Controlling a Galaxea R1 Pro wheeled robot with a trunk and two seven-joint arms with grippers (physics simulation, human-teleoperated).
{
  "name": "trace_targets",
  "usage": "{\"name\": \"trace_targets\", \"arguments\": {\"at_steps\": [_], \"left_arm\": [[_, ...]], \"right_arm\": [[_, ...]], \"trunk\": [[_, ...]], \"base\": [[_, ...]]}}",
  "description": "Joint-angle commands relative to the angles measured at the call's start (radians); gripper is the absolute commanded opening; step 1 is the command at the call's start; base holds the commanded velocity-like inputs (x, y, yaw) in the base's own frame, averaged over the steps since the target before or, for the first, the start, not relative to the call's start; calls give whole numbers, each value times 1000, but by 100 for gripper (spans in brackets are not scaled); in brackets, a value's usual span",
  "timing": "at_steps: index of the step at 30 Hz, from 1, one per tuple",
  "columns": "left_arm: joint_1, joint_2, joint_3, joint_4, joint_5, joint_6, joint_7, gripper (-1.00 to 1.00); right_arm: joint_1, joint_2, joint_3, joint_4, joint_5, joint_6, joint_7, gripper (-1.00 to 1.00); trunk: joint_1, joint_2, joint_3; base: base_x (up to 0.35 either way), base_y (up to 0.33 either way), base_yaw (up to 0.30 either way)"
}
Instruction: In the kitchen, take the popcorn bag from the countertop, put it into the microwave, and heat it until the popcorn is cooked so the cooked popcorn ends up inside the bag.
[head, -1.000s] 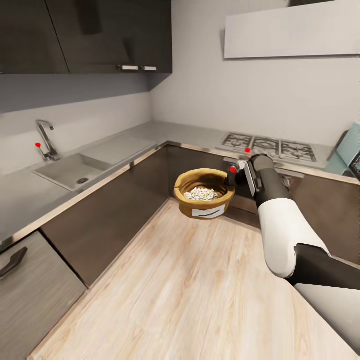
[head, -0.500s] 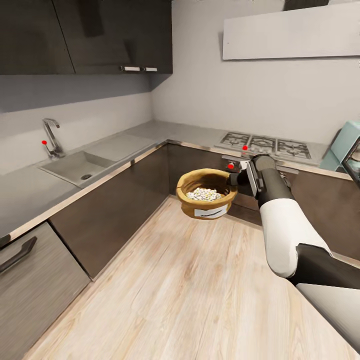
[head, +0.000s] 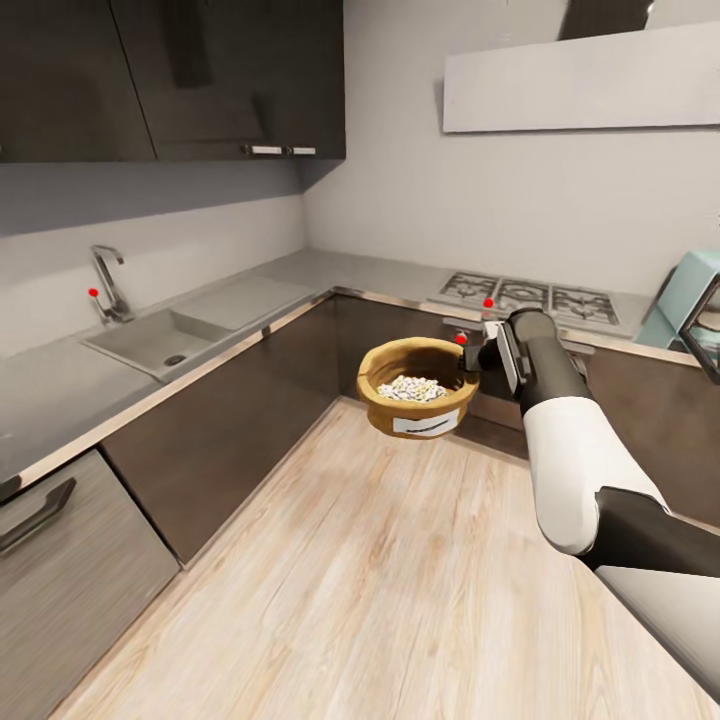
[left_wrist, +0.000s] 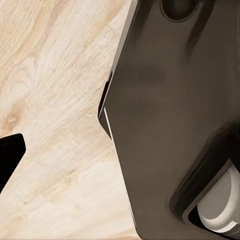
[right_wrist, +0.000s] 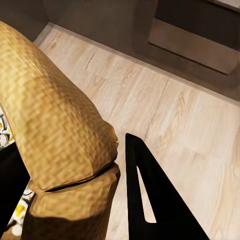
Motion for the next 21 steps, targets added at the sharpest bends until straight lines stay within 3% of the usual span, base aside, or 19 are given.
{"name": "trace_targets", "arguments": {"at_steps": [1, 21], "left_arm": [[0, 0, 1, 0, 2, -3, 2, 100], [0, -1, 1, 0, 2, -3, 3, 100]], "right_arm": [[-1, 1, -5, -1, 10, 2, 9, -100], [2, 2, -5, 0, 9, 2, 9, -100]], "trunk": [[0, -1, 1], [0, -1, 32]], "base": [[0, 0, 0], [0, 0, 0]]}}
